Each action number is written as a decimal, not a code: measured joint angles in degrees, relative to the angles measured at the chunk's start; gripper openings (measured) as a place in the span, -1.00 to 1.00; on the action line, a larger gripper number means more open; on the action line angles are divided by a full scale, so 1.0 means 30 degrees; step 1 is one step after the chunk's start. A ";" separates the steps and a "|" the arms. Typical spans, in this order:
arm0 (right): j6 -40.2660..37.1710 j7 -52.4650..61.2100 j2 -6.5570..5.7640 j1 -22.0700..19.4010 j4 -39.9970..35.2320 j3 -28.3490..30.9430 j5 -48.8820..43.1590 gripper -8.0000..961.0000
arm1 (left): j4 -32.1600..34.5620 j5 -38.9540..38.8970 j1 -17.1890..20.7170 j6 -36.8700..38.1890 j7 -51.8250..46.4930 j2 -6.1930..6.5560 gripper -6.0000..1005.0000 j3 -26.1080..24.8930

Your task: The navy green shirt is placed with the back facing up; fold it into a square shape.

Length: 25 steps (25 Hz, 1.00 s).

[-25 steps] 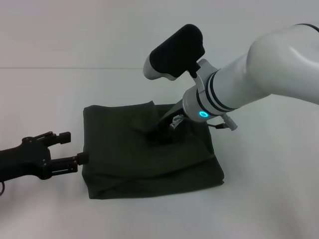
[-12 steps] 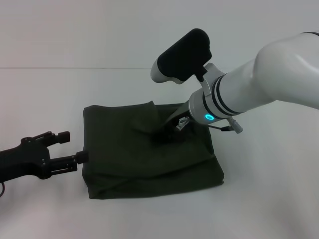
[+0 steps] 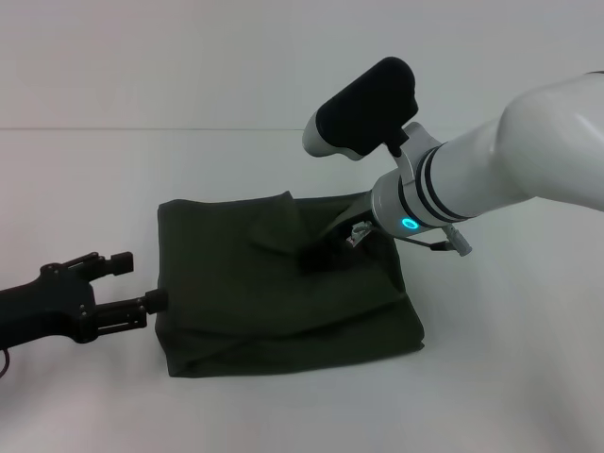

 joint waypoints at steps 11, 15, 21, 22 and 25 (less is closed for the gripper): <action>0.0547 0.0315 -0.0045 -0.1174 -0.1210 0.1025 -0.1048 0.84 | -0.0010 0.0000 -0.0047 0.0232 0.0000 -0.0050 0.80 0.0001; 0.0526 0.0341 -0.0090 -0.1823 -0.1890 0.1568 -0.1321 0.84 | -0.0024 0.0000 -0.0089 0.0231 -0.0001 -0.0059 0.80 0.0000; 0.0502 0.0320 -0.0069 -0.2597 -0.2206 0.2536 -0.1917 0.84 | 0.0000 -0.0018 -0.0152 0.0231 -0.0074 -0.0087 0.80 -0.0044; 0.0516 0.0278 -0.0076 -0.2765 -0.2425 0.2613 -0.1879 0.84 | 0.0001 -0.0033 -0.0174 0.0231 -0.0092 -0.0087 0.80 -0.0099; 0.0194 0.0192 -0.0067 -0.3312 -0.3589 0.2620 -0.1769 0.84 | 0.0000 -0.0161 -0.0229 0.0279 -0.0111 -0.0088 0.80 -0.0382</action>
